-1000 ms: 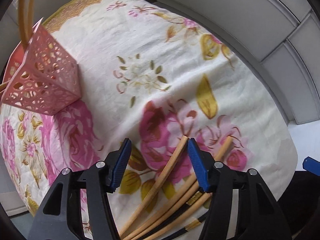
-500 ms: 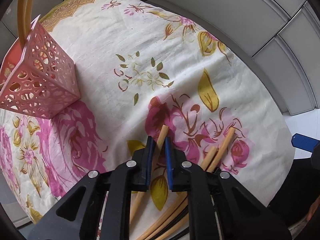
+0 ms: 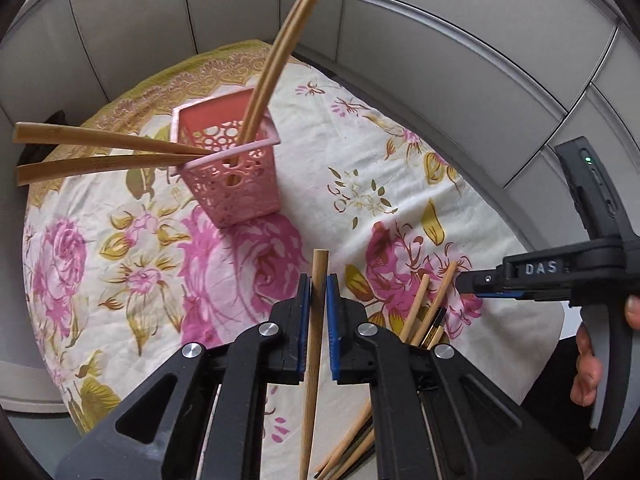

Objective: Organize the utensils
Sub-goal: 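Grasp a wooden chopstick with the left gripper while the right gripper grasps one too, then lift both held chopsticks and carry them over the pink cup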

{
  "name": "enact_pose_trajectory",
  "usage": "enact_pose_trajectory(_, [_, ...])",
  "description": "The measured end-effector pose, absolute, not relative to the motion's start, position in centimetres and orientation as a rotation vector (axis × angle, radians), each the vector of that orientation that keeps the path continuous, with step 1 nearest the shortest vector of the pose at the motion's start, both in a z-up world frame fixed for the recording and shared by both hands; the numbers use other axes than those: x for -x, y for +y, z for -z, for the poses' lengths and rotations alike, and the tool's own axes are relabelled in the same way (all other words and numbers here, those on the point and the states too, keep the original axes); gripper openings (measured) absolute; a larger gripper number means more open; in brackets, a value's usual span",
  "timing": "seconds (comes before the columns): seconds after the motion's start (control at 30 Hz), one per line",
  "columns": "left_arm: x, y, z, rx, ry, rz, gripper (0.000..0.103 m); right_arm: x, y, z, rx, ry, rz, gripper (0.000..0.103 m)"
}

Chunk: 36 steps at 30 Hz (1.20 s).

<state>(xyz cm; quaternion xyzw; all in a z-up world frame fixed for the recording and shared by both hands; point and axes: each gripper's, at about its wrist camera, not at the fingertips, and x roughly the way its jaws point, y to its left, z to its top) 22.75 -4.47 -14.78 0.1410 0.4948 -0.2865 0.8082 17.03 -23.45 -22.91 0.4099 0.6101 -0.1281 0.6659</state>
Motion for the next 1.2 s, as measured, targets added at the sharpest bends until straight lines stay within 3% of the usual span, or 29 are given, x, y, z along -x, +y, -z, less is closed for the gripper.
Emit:
enact_pose_trajectory(0.1, [-22.2,-2.7,14.3,-0.266,1.045,0.611,0.007,-17.9,-22.6,23.1,-0.877,1.398,0.351,0.015])
enact_pose_trajectory(0.6, [-21.0,1.6,12.4,-0.193,1.002,0.576,0.007,-21.7,-21.9,23.5,-0.807,1.382,0.481,0.012])
enact_pose_trajectory(0.87, [-22.8,0.5,15.6,-0.209,1.104,0.568,0.008,-23.4,-21.5,22.9,-0.626,1.416,0.419,0.012])
enact_pose_trajectory(1.2, [-26.6,-4.8,20.9,-0.345,1.212,0.501,0.022,-21.3,-23.9,22.6,-0.604,1.476,0.265,0.012])
